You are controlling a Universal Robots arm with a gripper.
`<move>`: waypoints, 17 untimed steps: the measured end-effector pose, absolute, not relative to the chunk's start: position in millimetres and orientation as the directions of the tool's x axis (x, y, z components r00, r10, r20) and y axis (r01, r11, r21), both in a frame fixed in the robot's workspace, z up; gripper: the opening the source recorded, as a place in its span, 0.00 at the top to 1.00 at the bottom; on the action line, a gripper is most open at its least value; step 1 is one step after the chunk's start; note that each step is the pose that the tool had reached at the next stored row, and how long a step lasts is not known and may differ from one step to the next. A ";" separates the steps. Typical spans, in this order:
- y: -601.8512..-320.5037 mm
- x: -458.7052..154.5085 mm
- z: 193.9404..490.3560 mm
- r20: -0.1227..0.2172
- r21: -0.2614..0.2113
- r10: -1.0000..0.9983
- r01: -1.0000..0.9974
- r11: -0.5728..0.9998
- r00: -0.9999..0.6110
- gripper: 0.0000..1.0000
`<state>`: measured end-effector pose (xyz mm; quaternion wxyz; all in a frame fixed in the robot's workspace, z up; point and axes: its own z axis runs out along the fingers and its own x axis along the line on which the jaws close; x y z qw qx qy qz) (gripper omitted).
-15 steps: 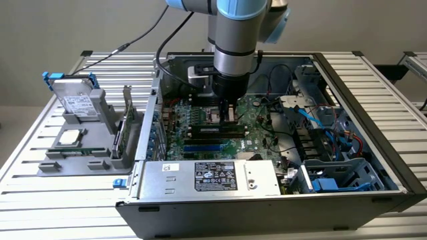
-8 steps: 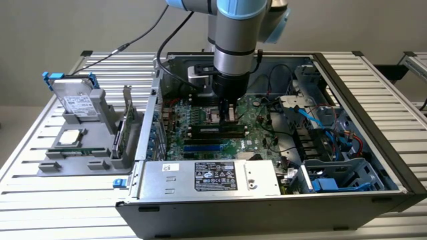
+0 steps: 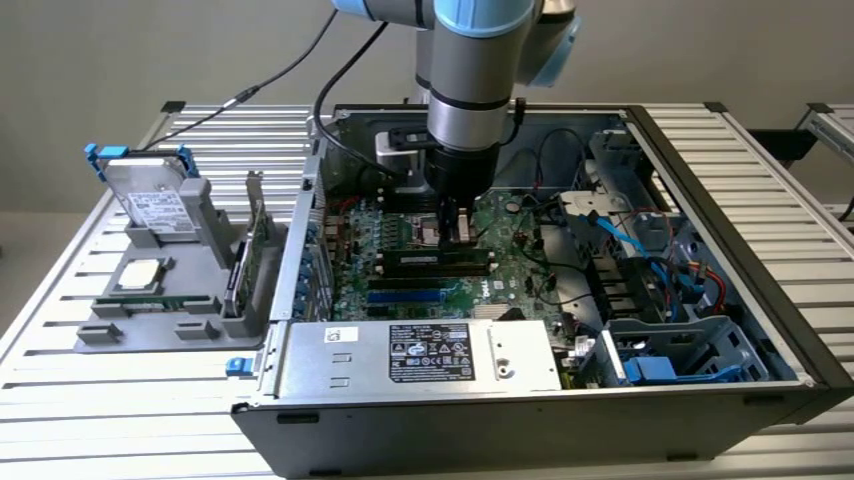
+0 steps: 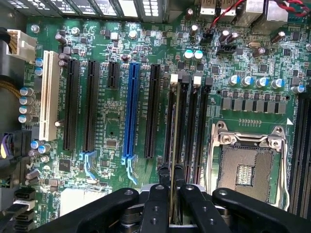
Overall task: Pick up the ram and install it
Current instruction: 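Insert the ram into the slot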
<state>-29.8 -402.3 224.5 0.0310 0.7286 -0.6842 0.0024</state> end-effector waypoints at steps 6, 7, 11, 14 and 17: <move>-403.0 -29.6 224.3 0.046 0.042 -0.997 -0.997 -0.066 0.068 0.86; -403.1 -29.6 224.1 0.046 0.042 -0.997 -0.997 -0.066 0.068 0.86; -403.1 -29.6 223.9 0.046 0.042 -0.997 -0.997 -0.068 0.070 0.86; -403.0 -29.6 223.7 0.046 0.042 -0.996 -0.997 -0.068 0.070 0.86; -403.1 -29.5 223.5 0.046 0.042 -0.996 -0.997 -0.068 0.070 0.86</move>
